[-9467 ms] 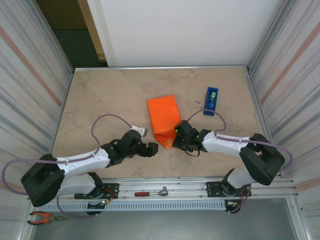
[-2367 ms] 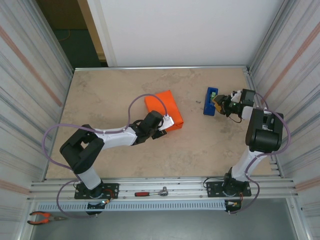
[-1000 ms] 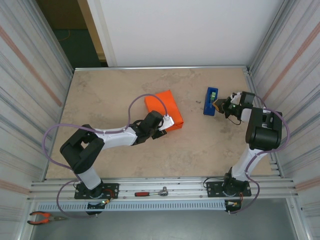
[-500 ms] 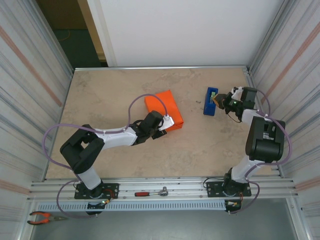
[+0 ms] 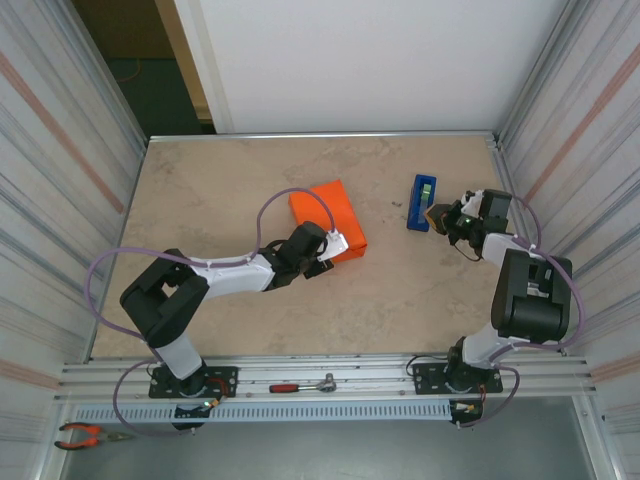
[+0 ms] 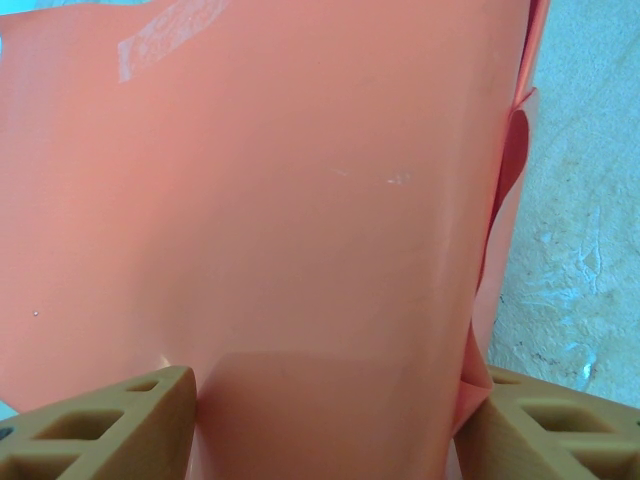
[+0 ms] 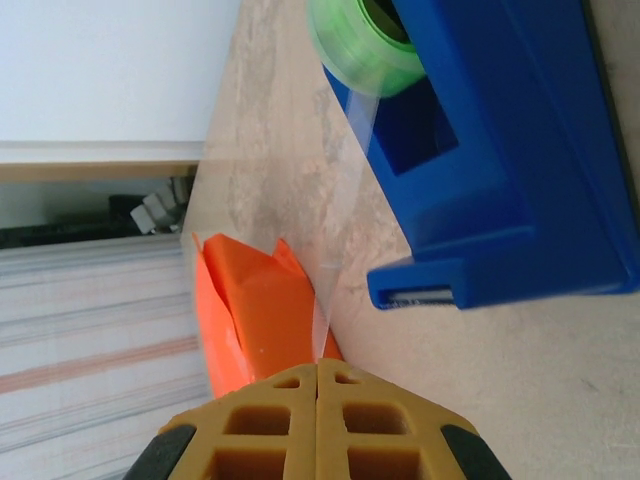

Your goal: Wrap the gift box in paper

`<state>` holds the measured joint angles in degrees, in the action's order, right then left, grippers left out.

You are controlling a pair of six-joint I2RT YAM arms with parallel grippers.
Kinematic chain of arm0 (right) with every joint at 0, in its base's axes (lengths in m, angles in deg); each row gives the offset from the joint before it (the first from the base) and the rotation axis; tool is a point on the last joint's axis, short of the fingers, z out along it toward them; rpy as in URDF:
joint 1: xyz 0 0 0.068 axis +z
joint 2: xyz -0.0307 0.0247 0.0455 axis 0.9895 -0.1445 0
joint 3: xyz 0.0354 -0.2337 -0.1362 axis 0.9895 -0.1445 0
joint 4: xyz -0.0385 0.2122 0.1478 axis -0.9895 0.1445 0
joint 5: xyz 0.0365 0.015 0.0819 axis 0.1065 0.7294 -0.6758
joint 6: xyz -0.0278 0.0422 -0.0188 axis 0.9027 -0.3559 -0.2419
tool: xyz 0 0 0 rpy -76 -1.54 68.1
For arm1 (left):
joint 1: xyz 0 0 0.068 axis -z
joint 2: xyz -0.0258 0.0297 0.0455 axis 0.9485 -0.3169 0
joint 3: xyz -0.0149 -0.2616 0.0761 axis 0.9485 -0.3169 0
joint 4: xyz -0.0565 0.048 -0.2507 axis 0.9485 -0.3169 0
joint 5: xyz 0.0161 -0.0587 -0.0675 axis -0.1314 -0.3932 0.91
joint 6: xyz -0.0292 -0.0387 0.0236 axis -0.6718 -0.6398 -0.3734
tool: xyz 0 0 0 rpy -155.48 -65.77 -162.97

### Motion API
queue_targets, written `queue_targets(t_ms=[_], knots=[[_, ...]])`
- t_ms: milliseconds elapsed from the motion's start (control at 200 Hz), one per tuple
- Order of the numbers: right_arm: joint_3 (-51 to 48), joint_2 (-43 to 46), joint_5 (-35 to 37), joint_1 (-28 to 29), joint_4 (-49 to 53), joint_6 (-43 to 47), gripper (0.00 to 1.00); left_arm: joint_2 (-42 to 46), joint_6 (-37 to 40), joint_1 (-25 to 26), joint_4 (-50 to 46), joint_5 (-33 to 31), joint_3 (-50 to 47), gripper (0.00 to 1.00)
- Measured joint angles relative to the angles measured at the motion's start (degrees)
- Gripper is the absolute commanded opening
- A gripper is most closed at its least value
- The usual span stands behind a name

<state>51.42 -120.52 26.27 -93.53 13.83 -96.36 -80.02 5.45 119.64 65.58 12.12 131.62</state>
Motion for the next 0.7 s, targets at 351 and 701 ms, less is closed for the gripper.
queue_targets(t_ms=[351,701], knots=[[-4.57,0.61,1.29,-0.02,-1.60,0.00,0.00,-0.07,0.00,0.07,0.02,-0.07,0.00,0.65],[-6.12,-7.30,1.49,-0.02,-10.45,-3.06,0.00,-0.09,0.02,0.28,0.02,-0.50,0.00,0.65]])
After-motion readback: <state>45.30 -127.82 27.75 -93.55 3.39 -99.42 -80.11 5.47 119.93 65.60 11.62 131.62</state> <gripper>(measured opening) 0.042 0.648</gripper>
